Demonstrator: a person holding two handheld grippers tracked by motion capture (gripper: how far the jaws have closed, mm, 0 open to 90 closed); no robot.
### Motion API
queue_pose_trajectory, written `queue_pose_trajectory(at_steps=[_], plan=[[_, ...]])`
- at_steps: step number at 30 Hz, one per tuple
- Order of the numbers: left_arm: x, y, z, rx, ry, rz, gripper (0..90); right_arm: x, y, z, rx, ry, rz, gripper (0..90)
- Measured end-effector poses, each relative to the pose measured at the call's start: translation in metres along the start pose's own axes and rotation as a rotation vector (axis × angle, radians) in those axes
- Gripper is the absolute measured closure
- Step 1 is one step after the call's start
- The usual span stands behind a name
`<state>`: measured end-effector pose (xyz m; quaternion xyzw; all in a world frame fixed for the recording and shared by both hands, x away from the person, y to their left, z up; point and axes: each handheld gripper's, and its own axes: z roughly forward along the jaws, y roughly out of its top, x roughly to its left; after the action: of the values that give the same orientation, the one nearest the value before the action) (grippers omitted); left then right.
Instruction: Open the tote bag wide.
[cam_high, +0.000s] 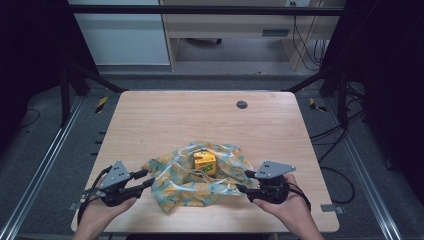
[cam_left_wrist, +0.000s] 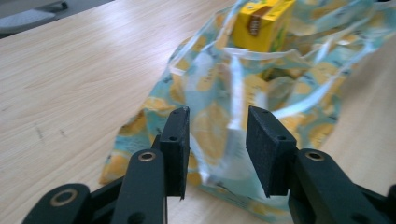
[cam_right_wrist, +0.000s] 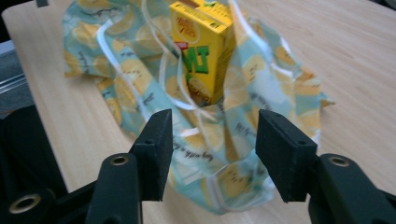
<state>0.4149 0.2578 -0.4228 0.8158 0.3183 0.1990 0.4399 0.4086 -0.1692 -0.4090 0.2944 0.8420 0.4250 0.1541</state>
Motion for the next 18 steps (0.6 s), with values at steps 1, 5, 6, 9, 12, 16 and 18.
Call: queue_pose_trajectory(at_steps=[1, 5, 6, 9, 12, 16, 18], plan=[[0.002, 0.002, 0.005, 0.005, 0.013, 0.001, 60.6, -0.002, 0.003, 0.001, 0.001, -0.009, -0.002, 44.9], [0.009, 0.014, 0.025, 0.028, 0.060, 0.027, 61.4, -0.014, 0.015, 0.009, -0.002, -0.060, 0.005, 44.5], [0.010, 0.015, 0.030, 0.038, 0.064, 0.040, 61.4, -0.016, 0.017, 0.011, 0.000, -0.066, 0.008, 44.6], [0.012, 0.018, 0.043, 0.046, 0.050, 0.032, 60.3, -0.023, 0.023, 0.021, 0.005, -0.074, 0.018, 44.6], [0.007, 0.018, 0.047, 0.026, 0.019, 0.025, 57.9, -0.027, 0.028, 0.031, 0.014, -0.072, 0.014, 42.5], [-0.007, 0.018, 0.045, 0.007, -0.031, 0.036, 52.6, -0.030, 0.030, 0.044, 0.032, -0.074, 0.018, 39.5], [-0.013, 0.017, 0.045, 0.001, -0.055, 0.038, 48.9, -0.031, 0.031, 0.052, 0.052, -0.076, 0.016, 38.4]])
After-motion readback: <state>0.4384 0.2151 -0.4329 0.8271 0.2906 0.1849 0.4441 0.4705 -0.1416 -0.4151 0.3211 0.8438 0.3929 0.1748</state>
